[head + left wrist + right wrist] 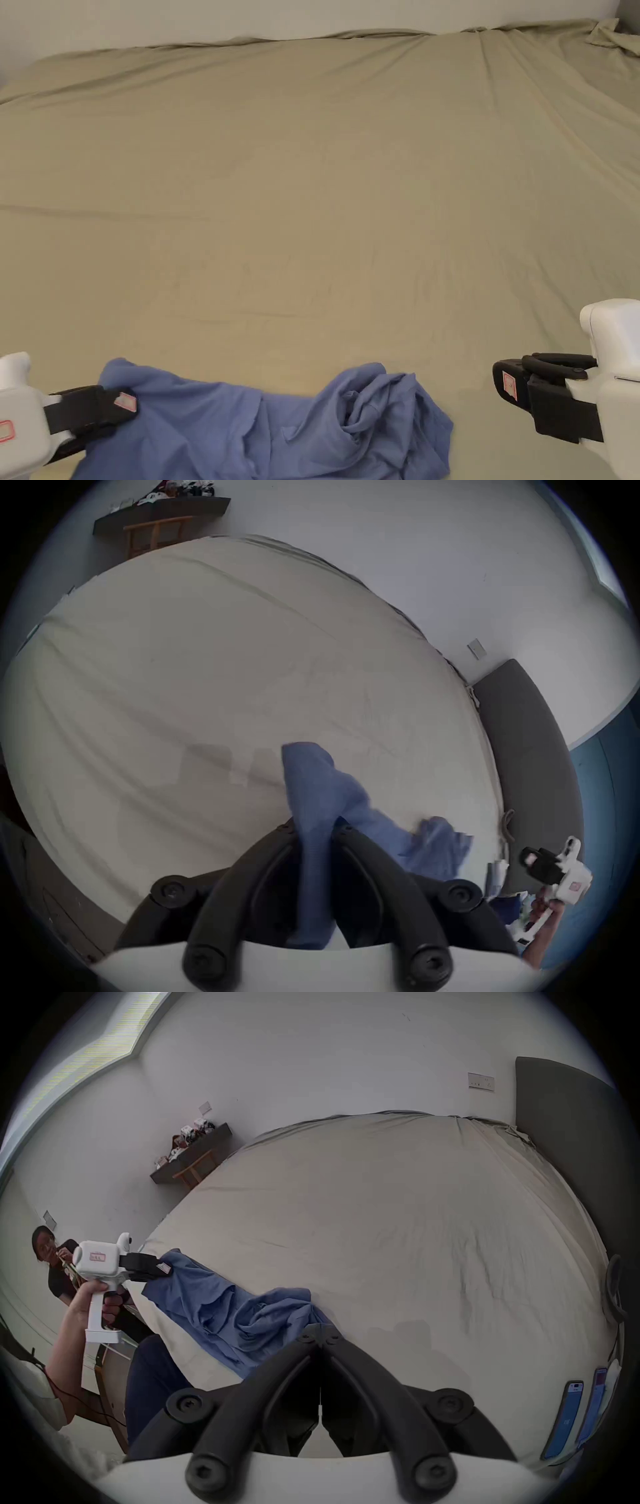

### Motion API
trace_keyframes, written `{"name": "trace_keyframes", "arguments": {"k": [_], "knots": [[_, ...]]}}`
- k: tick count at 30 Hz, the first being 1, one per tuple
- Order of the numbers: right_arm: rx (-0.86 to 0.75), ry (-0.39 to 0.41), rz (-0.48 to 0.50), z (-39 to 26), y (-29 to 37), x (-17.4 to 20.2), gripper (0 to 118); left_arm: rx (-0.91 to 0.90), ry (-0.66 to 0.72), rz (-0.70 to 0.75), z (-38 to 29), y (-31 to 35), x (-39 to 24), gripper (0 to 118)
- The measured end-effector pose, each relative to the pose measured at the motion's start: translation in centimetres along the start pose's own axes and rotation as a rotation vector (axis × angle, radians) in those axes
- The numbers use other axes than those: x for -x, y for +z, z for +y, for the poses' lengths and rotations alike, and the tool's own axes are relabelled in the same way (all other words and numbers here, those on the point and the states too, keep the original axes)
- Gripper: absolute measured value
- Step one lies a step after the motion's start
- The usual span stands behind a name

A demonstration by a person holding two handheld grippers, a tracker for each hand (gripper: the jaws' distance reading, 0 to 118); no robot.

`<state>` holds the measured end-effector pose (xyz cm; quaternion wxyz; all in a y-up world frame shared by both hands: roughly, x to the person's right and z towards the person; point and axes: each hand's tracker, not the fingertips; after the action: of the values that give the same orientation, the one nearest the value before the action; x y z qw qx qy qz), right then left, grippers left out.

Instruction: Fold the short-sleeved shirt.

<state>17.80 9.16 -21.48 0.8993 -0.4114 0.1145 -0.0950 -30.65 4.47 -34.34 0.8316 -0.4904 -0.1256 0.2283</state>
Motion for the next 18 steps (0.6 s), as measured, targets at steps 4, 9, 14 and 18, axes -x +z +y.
{"name": "trace_keyframes", "arguments": {"k": [4, 9, 14, 18], "knots": [[0.012, -0.016, 0.0, -0.1, -0.3, -0.3, 2, -0.031, 0.016, -0.175, -2.1, -0.1, -6.7, 13], [0.019, -0.012, -0.007, -0.1, -0.5, -0.3, 2, 0.073, -0.175, -0.129, -6.3, -6.3, -15.5, 13], [0.023, -0.008, -0.01, -0.3, -0.1, -0.4, 2, 0.262, -0.202, -0.096, -10.8, -14.9, -16.5, 13], [0.041, 0.008, -0.022, -0.9, -0.3, -0.8, 2, 0.193, -0.096, -0.271, -10.7, -14.0, -14.3, 65]]}}
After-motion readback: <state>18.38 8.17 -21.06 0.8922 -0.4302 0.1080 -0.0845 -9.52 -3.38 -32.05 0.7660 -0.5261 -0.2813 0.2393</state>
